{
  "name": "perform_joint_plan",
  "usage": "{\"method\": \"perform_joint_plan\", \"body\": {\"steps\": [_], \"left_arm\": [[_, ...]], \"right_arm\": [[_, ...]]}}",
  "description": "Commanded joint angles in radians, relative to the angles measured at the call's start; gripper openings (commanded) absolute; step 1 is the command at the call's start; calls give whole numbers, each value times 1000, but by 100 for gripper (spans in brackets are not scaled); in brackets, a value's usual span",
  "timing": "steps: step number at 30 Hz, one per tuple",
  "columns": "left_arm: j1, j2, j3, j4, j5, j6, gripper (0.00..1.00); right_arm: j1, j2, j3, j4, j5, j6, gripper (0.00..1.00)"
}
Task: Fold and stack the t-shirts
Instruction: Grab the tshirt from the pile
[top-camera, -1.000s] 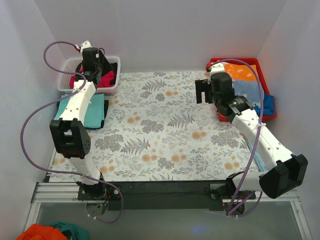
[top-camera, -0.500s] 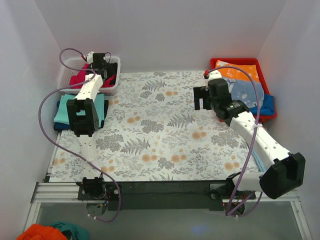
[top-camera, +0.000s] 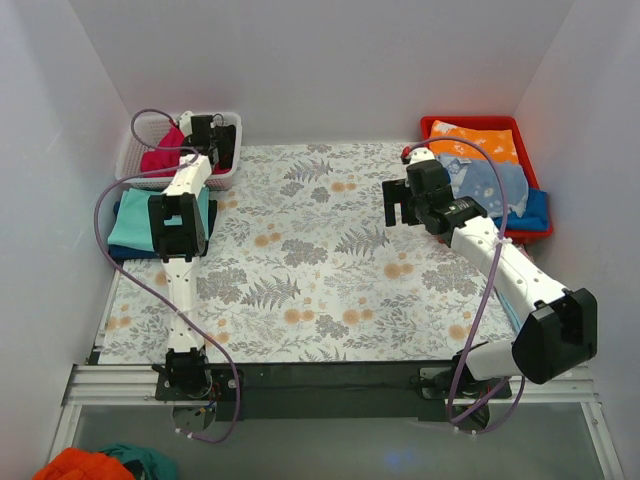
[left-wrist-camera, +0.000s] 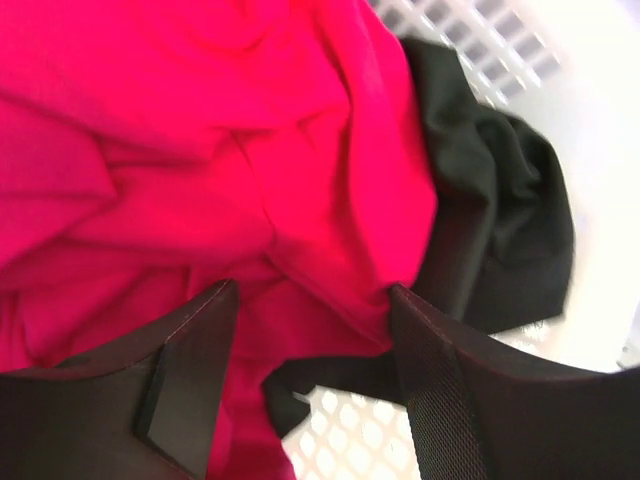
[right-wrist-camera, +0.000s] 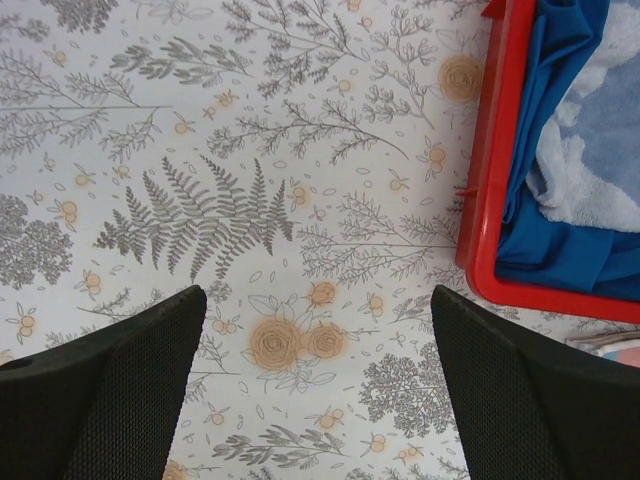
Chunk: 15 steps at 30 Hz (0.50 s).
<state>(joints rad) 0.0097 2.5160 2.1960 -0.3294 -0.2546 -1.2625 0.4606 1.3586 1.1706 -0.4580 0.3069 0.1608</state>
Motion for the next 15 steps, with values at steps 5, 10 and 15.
{"method": "perform_joint_plan", "body": {"steps": [5, 10, 15], "left_arm": [[27, 41, 59, 49, 38, -31, 29], [26, -22, 10, 50, 48, -63, 0], [26, -137, -35, 61, 72, -84, 0]], "right_arm": [[6, 51, 77, -53, -5, 17, 99], [7, 66, 80, -53, -3, 22, 98], [9, 73, 78, -50, -5, 28, 98]]}}
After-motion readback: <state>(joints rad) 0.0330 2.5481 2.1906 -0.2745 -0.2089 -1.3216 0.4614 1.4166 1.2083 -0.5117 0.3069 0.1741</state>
